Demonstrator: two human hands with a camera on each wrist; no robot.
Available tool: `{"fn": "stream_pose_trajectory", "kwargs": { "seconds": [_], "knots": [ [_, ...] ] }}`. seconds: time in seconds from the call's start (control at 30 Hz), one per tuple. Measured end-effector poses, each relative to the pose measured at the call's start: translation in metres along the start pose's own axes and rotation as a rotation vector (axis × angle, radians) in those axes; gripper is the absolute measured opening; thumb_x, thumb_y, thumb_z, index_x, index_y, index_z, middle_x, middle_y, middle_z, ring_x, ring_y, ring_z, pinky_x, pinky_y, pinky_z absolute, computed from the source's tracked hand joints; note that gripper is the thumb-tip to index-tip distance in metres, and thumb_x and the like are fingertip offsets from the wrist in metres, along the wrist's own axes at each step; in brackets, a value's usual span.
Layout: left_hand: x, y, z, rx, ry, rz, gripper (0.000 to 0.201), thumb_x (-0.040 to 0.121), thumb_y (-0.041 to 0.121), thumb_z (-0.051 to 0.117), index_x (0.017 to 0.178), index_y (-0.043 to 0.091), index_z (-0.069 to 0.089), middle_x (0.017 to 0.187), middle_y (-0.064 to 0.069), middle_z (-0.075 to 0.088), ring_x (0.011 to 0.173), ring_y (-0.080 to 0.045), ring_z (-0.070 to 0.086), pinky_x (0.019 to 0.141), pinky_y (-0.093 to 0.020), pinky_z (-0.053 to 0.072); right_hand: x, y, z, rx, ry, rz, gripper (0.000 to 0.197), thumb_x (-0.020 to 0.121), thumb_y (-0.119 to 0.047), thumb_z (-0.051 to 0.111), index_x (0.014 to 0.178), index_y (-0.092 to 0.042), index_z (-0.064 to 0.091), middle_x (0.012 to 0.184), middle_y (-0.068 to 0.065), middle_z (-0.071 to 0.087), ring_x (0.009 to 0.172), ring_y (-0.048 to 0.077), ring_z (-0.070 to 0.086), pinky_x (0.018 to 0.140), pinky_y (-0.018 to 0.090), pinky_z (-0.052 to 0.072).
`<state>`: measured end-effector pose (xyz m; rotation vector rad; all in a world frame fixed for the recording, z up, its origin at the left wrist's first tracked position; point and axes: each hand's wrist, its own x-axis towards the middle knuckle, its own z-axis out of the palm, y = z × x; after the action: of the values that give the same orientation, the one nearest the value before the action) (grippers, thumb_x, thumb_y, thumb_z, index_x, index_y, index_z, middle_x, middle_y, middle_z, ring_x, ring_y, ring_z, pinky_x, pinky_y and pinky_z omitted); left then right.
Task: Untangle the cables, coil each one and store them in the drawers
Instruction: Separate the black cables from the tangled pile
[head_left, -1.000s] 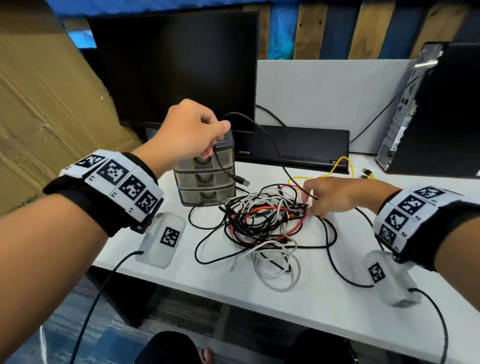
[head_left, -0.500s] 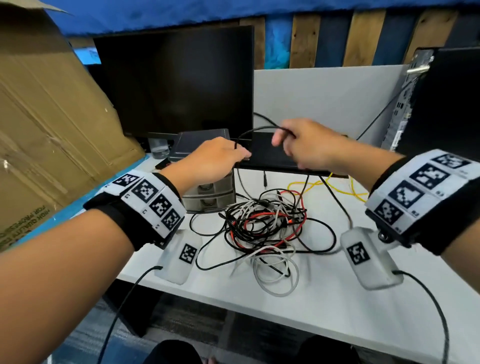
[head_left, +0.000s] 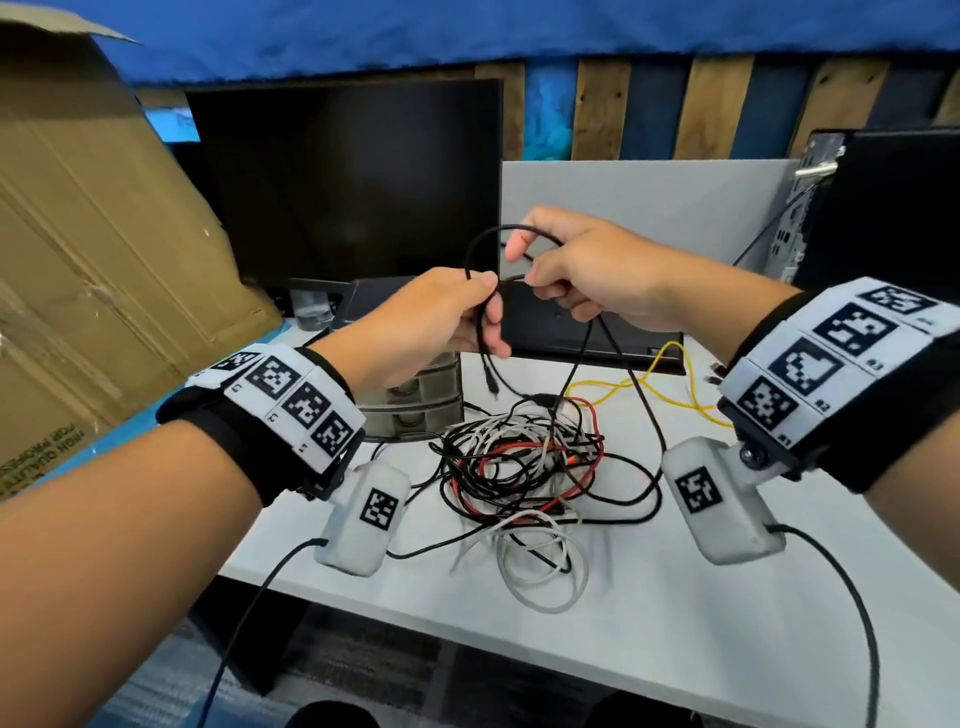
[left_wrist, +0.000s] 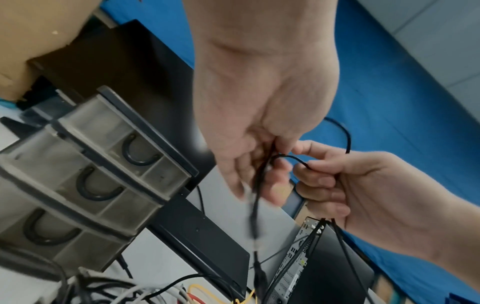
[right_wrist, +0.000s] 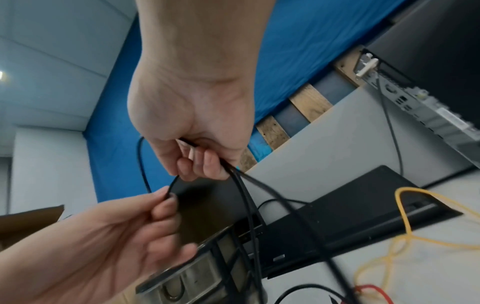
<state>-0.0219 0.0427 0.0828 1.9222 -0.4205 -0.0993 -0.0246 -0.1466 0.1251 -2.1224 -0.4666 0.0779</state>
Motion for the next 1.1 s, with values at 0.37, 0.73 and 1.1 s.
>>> {"fn": "stream_pose_trajectory", "kwargs": {
  "seconds": [0.37,0.73,1.1],
  "knots": [
    [-0.012,-0.019,-0.021,-0.207,0.027,-0.109,0.047,0.110,0.045,0.035,0.077,0.015,0.051,0.061,0.006,0.025,0.049,-0.011,0.019,0.047,-0.025,0.024,0.004,0.037,-0.020,0.266,-0.062,0.063,0.035,0.099,-0.035,0.051,0.095,-0.004,0.068,0.059,-0.005,0.029,0.049,0.008,0.019,0.045,0.022,0.014],
    [-0.002,-0.046,0.025,0.293,-0.059,-0.155,0.030,0.107,0.025,0.046,0.109,0.011,0.073,0.102,-0.003,0.074,0.104,-0.018,0.070,0.094,-0.032,0.057,0.015,0.064,-0.045,-0.220,0.514,0.049,0.030,0.103,-0.034,0.055,0.086,-0.014,0.070,0.075,-0.010,0.050,0.068,0.003,0.043,0.065,0.023,0.034],
    [0.009,-0.072,0.055,0.693,-0.535,-0.353,0.059,0.106,0.054,0.038,0.160,0.030,0.032,0.165,0.013,0.029,0.154,-0.013,0.024,0.115,-0.023,0.016,0.041,0.095,-0.077,-0.317,0.879,-0.145,0.031,0.106,-0.032,0.039,0.106,-0.016,0.066,0.094,-0.004,0.056,0.085,0.009,0.048,0.067,0.021,0.035]
  ]
}}
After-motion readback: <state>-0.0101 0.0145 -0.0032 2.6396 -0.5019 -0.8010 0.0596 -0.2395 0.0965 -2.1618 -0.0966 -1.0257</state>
